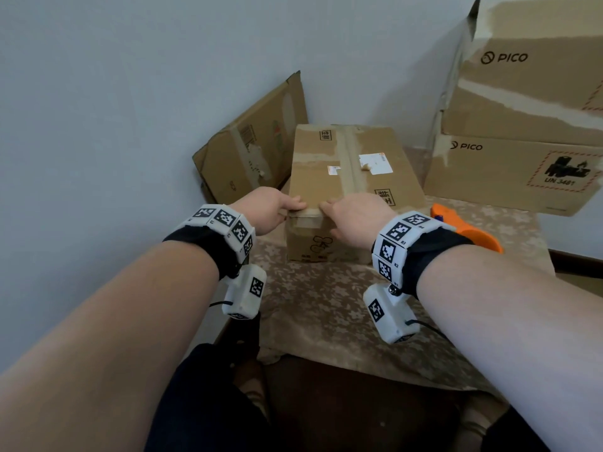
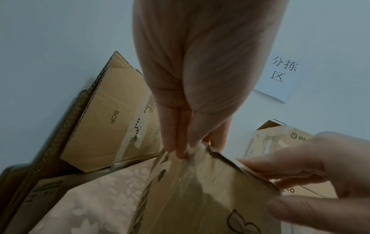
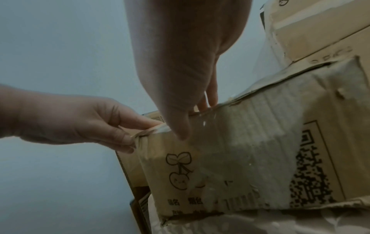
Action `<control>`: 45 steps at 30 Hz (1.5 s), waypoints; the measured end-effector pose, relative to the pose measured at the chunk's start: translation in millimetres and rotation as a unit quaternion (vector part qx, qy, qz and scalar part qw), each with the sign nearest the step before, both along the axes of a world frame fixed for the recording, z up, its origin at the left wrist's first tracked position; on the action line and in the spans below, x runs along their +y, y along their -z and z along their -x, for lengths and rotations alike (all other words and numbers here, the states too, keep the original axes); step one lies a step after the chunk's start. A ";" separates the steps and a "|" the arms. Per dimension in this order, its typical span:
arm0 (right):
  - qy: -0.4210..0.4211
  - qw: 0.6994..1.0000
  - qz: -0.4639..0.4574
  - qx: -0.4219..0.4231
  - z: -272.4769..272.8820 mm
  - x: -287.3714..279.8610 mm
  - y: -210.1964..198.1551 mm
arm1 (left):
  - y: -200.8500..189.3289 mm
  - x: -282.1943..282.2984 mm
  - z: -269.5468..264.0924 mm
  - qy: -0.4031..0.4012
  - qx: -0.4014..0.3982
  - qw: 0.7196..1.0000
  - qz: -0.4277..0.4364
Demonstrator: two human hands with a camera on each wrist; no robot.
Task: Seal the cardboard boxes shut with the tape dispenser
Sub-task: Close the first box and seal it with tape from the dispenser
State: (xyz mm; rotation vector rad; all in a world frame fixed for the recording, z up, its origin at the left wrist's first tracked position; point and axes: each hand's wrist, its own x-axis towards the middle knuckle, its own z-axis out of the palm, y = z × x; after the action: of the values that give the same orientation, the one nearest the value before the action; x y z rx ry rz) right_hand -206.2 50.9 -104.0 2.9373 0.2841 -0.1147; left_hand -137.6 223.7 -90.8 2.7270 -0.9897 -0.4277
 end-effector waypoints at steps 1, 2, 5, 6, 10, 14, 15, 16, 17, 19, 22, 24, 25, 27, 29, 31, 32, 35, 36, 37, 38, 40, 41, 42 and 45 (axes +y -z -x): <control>0.002 1.000 0.003 -0.005 -1.3 1.4 -0.1 | -0.3 -0.4 -1.5 0.005 0.007 1.000 0.003; 0.001 1.000 0.008 -0.010 -2.2 2.4 -0.4 | -0.6 -0.6 -3.3 0.008 0.018 1.000 0.005; -0.010 1.000 0.012 -0.021 -3.7 2.6 -1.3 | -1.4 0.2 -4.7 0.012 0.037 0.999 -0.006; -0.013 1.000 0.010 -0.023 -3.8 2.4 -1.2 | -1.6 -0.6 -4.6 0.018 0.029 0.999 -0.018; -0.018 0.999 -0.011 -0.030 -3.8 -1.2 -1.6 | -0.1 -5.4 -5.9 0.051 -0.024 0.996 -0.068; -0.022 0.998 -0.039 -0.042 -4.2 -6.4 -1.8 | 0.8 -11.3 -10.4 0.072 -0.051 0.990 -0.111; -0.020 0.998 -0.045 -0.043 -4.8 -7.3 -1.5 | 0.6 -12.5 -11.0 0.074 -0.054 0.988 -0.123; -0.017 0.998 -0.050 -0.044 -5.4 -7.5 -1.0 | 1.0 -12.9 -11.5 0.075 -0.061 0.987 -0.132; -0.013 0.998 -0.054 -0.043 -6.0 -7.6 -0.5 | 1.9 -13.3 -11.5 0.075 -0.070 0.986 -0.134; -0.006 0.997 -0.065 -0.043 -7.1 -8.2 0.0 | 5.2 -14.1 -11.3 0.077 -0.096 0.984 -0.125; -0.004 0.996 -0.076 -0.046 -7.1 -9.7 -0.3 | 12.2 -14.3 -12.2 0.077 -0.121 0.981 -0.128; -0.008 0.996 -0.080 -0.049 -6.3 -9.9 -0.7 | 15.2 -13.7 -12.1 0.076 -0.127 0.982 -0.116; -0.008 0.995 -0.081 -0.050 -5.9 -9.6 -0.7 | 16.1 -13.3 -11.7 0.076 -0.127 0.983 -0.109; -0.008 0.995 -0.083 -0.053 -5.6 -9.3 -0.1 | 16.3 -12.7 -10.9 0.072 -0.121 0.985 -0.096; -0.008 0.994 -0.088 -0.057 -5.4 -9.4 0.6 | 14.1 -13.6 -11.1 0.072 -0.116 0.986 -0.094; -0.008 0.994 -0.093 -0.059 -5.4 -9.5 1.2 | 10.9 -15.7 -12.0 0.079 -0.111 0.985 -0.105; -0.008 0.994 -0.094 -0.058 -5.4 -9.3 1.4 | 9.9 -16.4 -12.3 0.082 -0.109 0.985 -0.110; -0.006 0.994 -0.090 -0.054 -5.7 -9.4 1.5 | 11.1 -14.9 -11.5 0.085 -0.110 0.985 -0.104; -0.005 0.995 -0.089 -0.053 -5.8 -9.4 1.3 | 12.9 -13.1 -10.6 0.086 -0.111 0.985 -0.096; -0.005 0.995 -0.090 -0.053 -5.9 -9.4 1.0 | 14.7 -11.3 -9.7 0.087 -0.112 0.986 -0.087; -0.004 0.995 -0.090 -0.052 -6.0 -9.2 0.9 | 16.8 -9.2 -9.1 0.088 -0.112 0.986 -0.083; -0.002 0.995 -0.091 -0.049 -5.5 -8.8 0.3 | 19.1 -6.3 -8.0 0.092 -0.110 0.986 -0.083; -0.002 0.995 -0.092 -0.047 -5.2 -8.6 0.0 | 19.4 -5.6 -7.7 0.093 -0.109 0.986 -0.084; -0.002 0.995 -0.091 -0.047 -5.2 -8.4 0.2 | 19.3 -5.4 -7.2 0.094 -0.111 0.986 -0.084; 0.000 0.995 -0.091 -0.050 -5.0 -8.5 0.7 | 17.8 -6.0 -5.5 0.098 -0.111 0.985 -0.093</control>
State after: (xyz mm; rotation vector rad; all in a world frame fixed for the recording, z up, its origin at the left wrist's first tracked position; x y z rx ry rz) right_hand -201.2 42.4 -104.7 3.1108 0.2946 0.0605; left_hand -132.2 217.7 -108.7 2.9022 -1.3476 -0.2620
